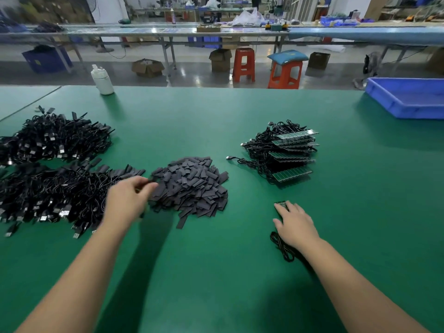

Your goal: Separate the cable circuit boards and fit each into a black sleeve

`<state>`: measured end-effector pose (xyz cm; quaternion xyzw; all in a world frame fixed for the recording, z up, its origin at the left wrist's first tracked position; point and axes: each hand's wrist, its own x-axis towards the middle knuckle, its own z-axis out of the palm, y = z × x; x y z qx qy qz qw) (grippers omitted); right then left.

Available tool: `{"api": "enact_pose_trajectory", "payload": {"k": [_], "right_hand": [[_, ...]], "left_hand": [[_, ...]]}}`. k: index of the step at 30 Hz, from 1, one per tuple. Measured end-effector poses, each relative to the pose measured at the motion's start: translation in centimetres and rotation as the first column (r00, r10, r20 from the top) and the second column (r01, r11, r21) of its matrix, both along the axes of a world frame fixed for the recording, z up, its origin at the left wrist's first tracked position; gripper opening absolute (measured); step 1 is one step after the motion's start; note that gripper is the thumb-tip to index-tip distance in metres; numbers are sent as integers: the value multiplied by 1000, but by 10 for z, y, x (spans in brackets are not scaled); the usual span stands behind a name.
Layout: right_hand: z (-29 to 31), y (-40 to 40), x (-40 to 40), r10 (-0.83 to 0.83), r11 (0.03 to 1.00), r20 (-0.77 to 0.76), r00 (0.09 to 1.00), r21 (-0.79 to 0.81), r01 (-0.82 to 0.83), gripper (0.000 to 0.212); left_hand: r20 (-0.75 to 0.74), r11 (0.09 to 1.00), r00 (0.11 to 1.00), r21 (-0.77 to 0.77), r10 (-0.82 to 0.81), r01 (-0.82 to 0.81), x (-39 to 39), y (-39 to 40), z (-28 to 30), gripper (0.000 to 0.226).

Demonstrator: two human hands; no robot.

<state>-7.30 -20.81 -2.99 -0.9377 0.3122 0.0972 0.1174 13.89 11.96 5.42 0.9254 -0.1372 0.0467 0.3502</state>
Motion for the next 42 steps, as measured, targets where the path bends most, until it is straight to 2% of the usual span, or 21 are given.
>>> {"api": "enact_pose_trajectory", "payload": {"k": [3, 4, 7, 9, 11, 14, 17, 20, 22, 25, 26, 28, 30, 32, 34, 37, 42], "right_hand": [[0, -2, -2, -7, 998, 119, 993, -61, 15, 43], [0, -1, -1, -22, 997, 152, 988, -64, 32, 38], [3, 1, 0, -85, 995, 203, 975, -32, 94, 25], [3, 2, 1, -133, 991, 220, 966, -2, 137, 27], [2, 2, 3, -186, 983, 231, 955, 40, 182, 38], [3, 1, 8, -240, 971, 189, 952, 66, 231, 52], [5, 0, 13, -316, 945, 158, 935, 142, 296, 51], [10, 0, 16, -370, 898, 191, 909, 324, 298, 30], [14, 1, 17, -388, 863, 234, 892, 434, 261, 11], [24, 6, 17, -402, 841, 335, 852, 503, 199, 3], [28, 8, 17, -402, 840, 377, 835, 515, 172, 3], [35, 13, 18, -408, 821, 446, 797, 561, 106, 5], [42, 19, 20, -435, 770, 486, 758, 637, 33, 11], [48, 23, 21, -461, 713, 498, 734, 700, -27, 14], [52, 25, 22, -462, 692, 504, 730, 719, -58, 14], [54, 25, 20, -431, 727, 517, 739, 684, -55, 15], [52, 24, 17, -360, 779, 502, 786, 626, -43, 11]], "left_hand": [[155, 967, 974, 167, 167, -193, 39, 34, 6, 32], [163, 941, 962, 227, 218, -252, 49, 44, 5, 34], [49, 863, 940, 383, 338, -330, 67, 65, -3, 38], [21, 846, 926, 399, 378, -354, 70, 72, -10, 39], [65, 846, 919, 371, 388, -384, 70, 73, -12, 39], [155, 858, 922, 338, 355, -387, 66, 67, -12, 37], [265, 898, 923, 269, 280, -349, 57, 53, -13, 29], [356, 948, 928, 241, 112, -207, 39, 26, -12, 24], [359, 969, 933, 233, -10, -79, 21, 0, -11, 20], [256, 961, 940, 217, -225, 171, -17, -48, -20, 15], [179, 950, 939, 163, -293, 265, -32, -65, -27, 15], [-65, 916, 914, -30, -400, 399, -62, -98, -41, 21], [-332, 874, 810, -227, -484, 430, -89, -126, -52, 40], [-479, 854, 711, -356, -515, 379, -108, -148, -58, 49], [-494, 849, 704, -424, -509, 316, -118, -161, -59, 37], [-445, 820, 721, -485, -530, 303, -123, -169, -52, 15], [-423, 825, 739, -467, -524, 317, -126, -171, -46, 17]]}}
